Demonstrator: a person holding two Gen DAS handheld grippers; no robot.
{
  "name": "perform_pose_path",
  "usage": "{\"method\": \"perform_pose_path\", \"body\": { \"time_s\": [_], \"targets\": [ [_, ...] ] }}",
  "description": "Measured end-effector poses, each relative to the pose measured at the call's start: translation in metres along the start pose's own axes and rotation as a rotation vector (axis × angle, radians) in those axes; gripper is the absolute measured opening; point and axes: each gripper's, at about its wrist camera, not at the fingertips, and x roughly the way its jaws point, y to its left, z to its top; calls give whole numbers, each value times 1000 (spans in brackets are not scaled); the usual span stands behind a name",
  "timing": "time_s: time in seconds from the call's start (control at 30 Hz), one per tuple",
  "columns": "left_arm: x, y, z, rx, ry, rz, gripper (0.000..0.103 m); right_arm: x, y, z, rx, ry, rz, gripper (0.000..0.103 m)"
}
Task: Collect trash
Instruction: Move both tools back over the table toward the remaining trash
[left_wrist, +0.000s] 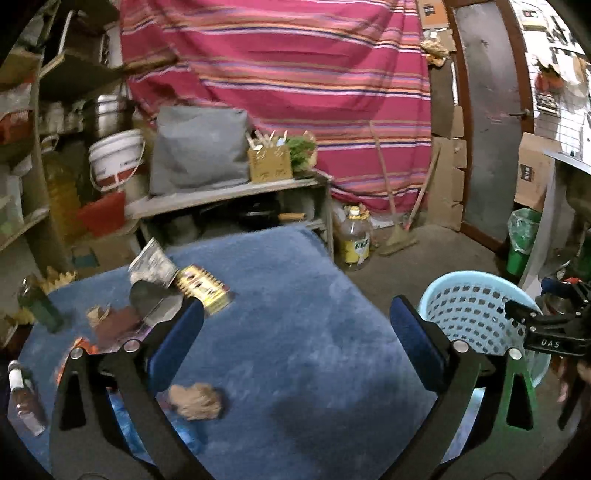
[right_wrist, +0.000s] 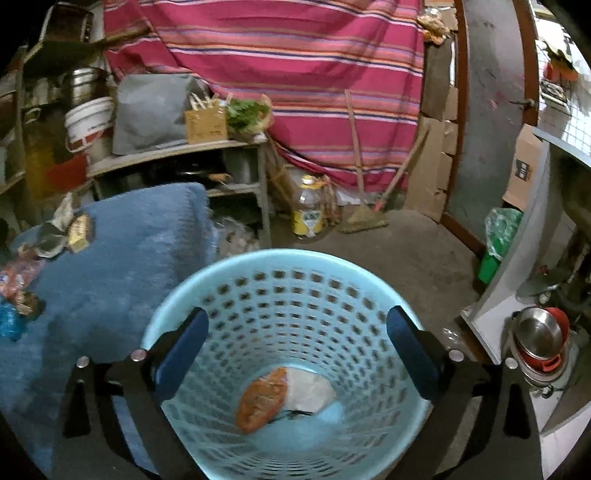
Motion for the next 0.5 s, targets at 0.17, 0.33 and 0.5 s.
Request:
{"method": "perform_pose_path", "body": {
  "time_s": [0.17,0.33,0.5],
  "targets": [
    [-15,40,-11,-29,-16,79,97,-8,46,4,-35,-23,80,96],
    [-28,84,-20,-63,11,114,97,-4,90,7,-50,-13,153,97],
    [-41,128,-33,-101,12,195,97,-3,135,8,-77,-9,196,97]
  ]
}}
